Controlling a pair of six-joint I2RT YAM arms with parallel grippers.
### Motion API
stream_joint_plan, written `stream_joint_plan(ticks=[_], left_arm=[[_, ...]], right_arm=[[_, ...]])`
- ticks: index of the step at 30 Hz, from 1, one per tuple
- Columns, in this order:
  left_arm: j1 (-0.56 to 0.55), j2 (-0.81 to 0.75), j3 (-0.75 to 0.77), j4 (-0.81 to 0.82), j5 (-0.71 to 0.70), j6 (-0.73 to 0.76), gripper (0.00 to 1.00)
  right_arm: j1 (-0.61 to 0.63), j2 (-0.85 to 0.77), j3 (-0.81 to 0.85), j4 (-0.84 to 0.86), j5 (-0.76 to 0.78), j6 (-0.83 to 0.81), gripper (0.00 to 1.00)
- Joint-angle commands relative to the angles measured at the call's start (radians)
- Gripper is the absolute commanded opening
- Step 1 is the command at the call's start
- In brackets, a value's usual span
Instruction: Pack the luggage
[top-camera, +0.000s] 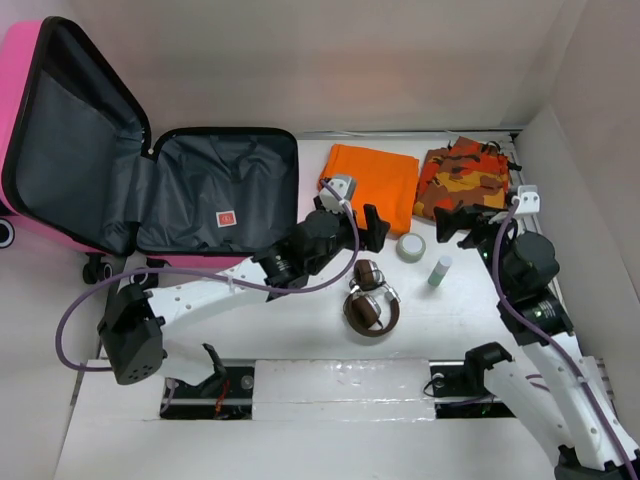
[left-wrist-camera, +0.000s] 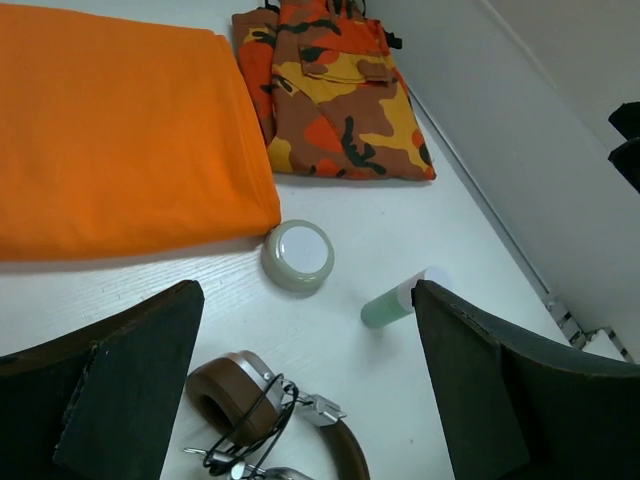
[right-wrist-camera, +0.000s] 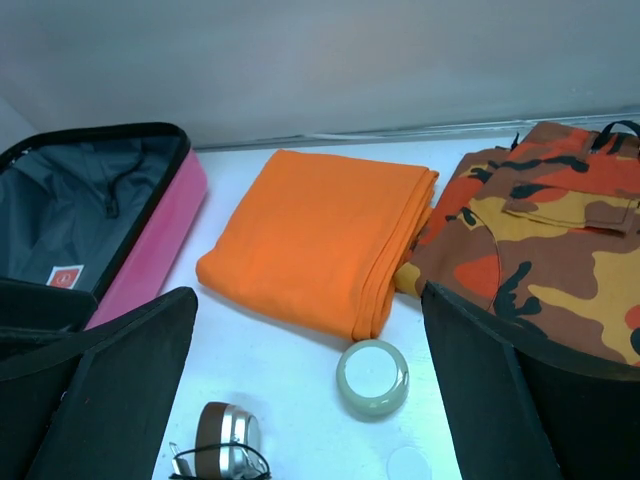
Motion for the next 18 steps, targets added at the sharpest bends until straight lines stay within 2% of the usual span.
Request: stream_joint_plan(ticks=[1,4,5,8,14,16,18], left_arm=[[0.002,-0.008,0.036,0.023,-0.015,-0.027,0.83],[0.002,0.001,0.048,0.000,-0.051,-0.066,0.80],[0.011,0.012,0.057,-0.012,-0.071,-0.110,0.70],[0.023,0.023,0.057,-0.067,-0.148,-0.214,0.63],[0.038,0.154,0.175,-0.279,-0.300,-0.487,0.67],[0.087,0.220,0.227,-0.366,-0.264,-0.561,0.67],[0.138,0.262,0.238,-0.379,-0.184,-0.639,0.68]], right_arm=[[0.010,-0.018,0.003,0.028,0.019,-0.010,1.00],[0.010,-0.006,0.003,0.028,0.009,-0.010,1.00],[0.019,0.004,0.003,0.028,0.008,-0.010,1.00],[0.019,0.004,0.003,0.028,0.008,-0.010,1.00],[0.019,0.013,0.003,0.028,-0.002,-0.010,1.00],[0.019,0.024,0.003,0.028,-0.002,-0.010,1.00],[0.019,0.024,0.003,0.028,-0.013,-0.010,1.00]])
